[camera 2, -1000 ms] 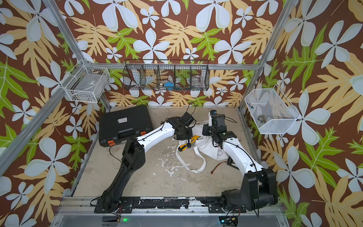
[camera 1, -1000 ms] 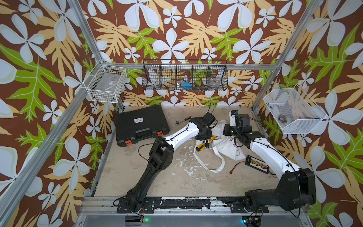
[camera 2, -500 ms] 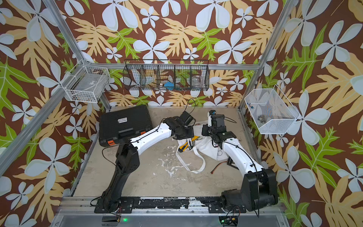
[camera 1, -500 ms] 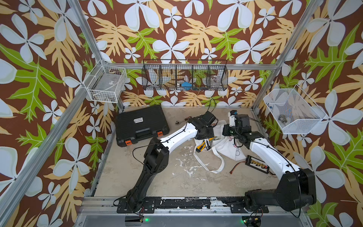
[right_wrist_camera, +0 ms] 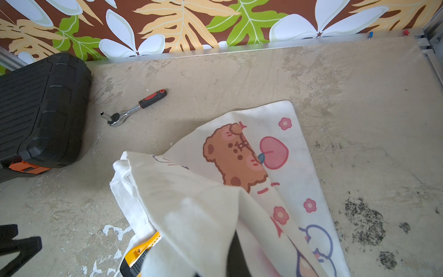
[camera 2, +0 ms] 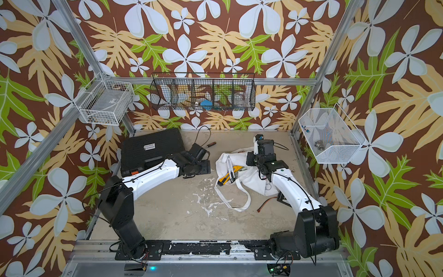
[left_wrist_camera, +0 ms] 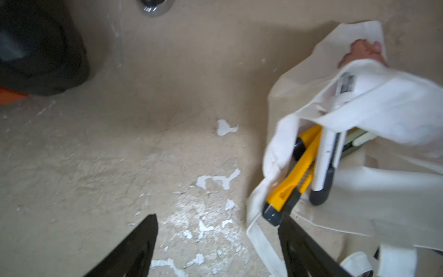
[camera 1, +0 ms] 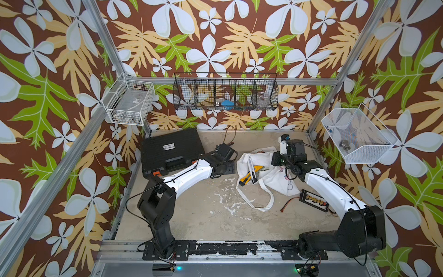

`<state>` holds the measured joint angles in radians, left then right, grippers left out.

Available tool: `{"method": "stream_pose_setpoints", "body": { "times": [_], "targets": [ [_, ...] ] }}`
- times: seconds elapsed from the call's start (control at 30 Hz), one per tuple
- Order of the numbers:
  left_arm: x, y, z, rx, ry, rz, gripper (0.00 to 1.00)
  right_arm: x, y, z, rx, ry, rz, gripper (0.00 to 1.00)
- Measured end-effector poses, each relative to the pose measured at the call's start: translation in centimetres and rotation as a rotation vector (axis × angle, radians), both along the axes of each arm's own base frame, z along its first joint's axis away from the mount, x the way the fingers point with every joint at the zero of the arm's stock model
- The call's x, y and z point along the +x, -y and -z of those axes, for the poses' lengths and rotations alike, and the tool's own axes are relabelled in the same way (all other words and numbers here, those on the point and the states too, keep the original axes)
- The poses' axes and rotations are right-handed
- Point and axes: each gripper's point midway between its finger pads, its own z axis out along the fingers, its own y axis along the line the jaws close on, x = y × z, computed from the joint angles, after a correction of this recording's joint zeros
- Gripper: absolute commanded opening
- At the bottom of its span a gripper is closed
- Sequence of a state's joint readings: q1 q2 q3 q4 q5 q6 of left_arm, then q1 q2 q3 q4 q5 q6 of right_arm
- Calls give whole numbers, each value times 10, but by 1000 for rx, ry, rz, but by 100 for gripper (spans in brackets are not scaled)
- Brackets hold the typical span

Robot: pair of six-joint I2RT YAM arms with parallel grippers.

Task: Place the art knife into the pouch
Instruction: Adjust the pouch at the center of the board.

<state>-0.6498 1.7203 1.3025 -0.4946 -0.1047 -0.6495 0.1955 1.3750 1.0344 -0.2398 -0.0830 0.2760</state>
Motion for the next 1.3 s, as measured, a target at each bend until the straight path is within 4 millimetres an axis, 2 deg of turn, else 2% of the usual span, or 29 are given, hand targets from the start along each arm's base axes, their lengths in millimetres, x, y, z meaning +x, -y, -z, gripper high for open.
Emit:
{"method": "stream_pose_setpoints", "body": {
  "times": [0.07, 0.2, 0.27, 0.47, 0.63, 0.77, 0.9, 1.1, 1.17, 1.2, 1.27, 1.3],
  "targets": [
    [1, -7, 3, -35, 30, 11, 89, -1, -1, -3, 7, 8, -7, 0],
    [14, 19, -10, -114, 122, 118, 89, -2, -4, -5, 18, 9, -20, 0],
    [23, 27, -10, -121, 153, 147, 86, -2, -5, -5, 23, 10, -25, 0],
    [31, 48, 11, -153, 157, 233, 81, -3, -8, -5, 34, 6, -40, 0],
    [33, 52, 31, -144, 155, 258, 80, -2, -11, -1, 42, -5, -51, 0],
    [32, 61, 38, -160, 154, 286, 80, -2, -12, -2, 46, -2, -57, 0],
    [34, 80, 37, -167, 180, 330, 80, -2, -12, -2, 46, -3, -58, 0],
    [46, 89, 61, -137, 164, 336, 76, -2, -12, -2, 47, -2, -58, 0],
    [49, 89, 67, -124, 162, 340, 71, -2, -12, -3, 47, 0, -58, 0],
    [51, 89, 68, -115, 166, 338, 65, -2, -12, -4, 47, 1, -58, 0],
    [57, 90, 70, -101, 176, 335, 45, -2, -12, -5, 48, 4, -58, 0],
    [60, 92, 71, -98, 181, 338, 27, -2, -12, -5, 48, 4, -58, 0]
  ]
}}
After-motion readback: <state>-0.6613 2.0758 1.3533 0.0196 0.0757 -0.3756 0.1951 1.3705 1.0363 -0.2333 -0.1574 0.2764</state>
